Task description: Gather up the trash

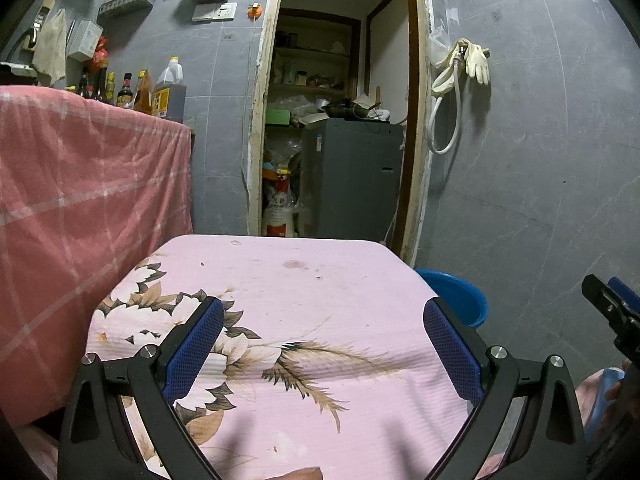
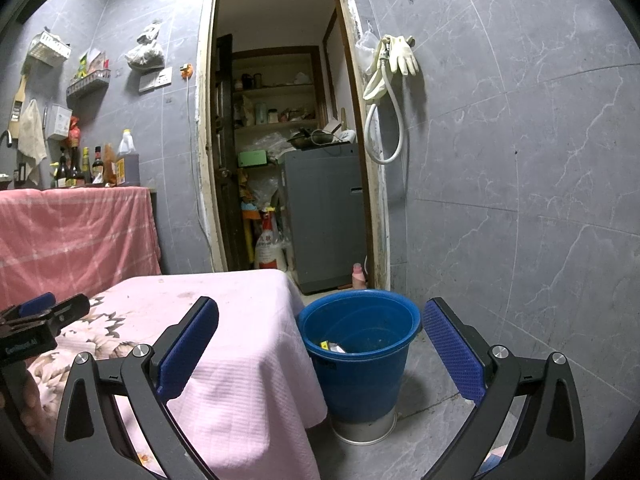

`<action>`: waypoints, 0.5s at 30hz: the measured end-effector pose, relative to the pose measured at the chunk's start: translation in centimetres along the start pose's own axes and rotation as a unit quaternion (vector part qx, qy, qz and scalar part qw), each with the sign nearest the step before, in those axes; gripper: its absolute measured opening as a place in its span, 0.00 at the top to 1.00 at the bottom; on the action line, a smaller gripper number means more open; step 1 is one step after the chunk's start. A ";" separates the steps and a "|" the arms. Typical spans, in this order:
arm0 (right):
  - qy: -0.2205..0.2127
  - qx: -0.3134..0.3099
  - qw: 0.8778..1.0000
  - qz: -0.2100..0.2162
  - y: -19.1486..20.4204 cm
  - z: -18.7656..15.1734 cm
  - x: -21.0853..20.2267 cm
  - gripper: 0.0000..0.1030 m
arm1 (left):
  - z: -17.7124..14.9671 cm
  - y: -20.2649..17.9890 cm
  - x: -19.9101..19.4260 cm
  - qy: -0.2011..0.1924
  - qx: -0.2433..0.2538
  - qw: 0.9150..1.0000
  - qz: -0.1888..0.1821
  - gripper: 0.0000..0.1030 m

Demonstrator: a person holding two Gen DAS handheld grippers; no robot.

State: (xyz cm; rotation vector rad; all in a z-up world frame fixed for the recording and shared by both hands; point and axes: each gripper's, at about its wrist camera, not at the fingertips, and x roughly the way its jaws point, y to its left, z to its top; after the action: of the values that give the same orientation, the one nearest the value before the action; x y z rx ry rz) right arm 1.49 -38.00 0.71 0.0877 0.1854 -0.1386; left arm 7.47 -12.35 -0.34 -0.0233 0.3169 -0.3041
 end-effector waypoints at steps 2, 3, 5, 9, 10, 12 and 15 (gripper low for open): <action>0.000 0.000 1.000 0.000 0.0 0.0 0.0 0.00 | 0.0 0.1 -0.1 0.000 0.001 1.000 -0.001 0.05; 0.001 0.000 1.000 0.000 0.0 0.0 0.0 0.00 | 0.0 0.1 0.0 0.000 0.000 1.000 -0.001 0.05; 0.001 0.000 1.000 0.000 0.0 0.0 0.0 0.00 | 0.0 0.2 0.0 0.000 0.003 1.000 0.001 0.05; 0.001 0.000 1.000 -0.001 0.1 0.0 -0.1 0.00 | 0.1 0.2 0.3 0.001 0.005 1.000 0.002 0.05; 0.001 0.000 1.000 -0.001 0.1 0.0 0.0 0.00 | 0.1 0.2 0.3 0.001 0.005 1.000 0.002 0.05; 0.001 0.000 1.000 -0.001 0.1 0.0 0.0 0.00 | 0.1 0.1 0.2 0.000 0.005 1.000 0.002 0.05; 0.001 0.000 1.000 0.000 0.1 0.0 0.0 0.00 | 0.1 0.2 0.2 0.000 0.005 1.000 0.001 0.05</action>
State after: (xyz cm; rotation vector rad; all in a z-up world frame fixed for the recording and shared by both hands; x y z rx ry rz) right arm 1.47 -37.86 0.76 0.0886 0.1875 -0.1395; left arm 7.74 -12.28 -0.36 -0.0125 0.3160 -0.3029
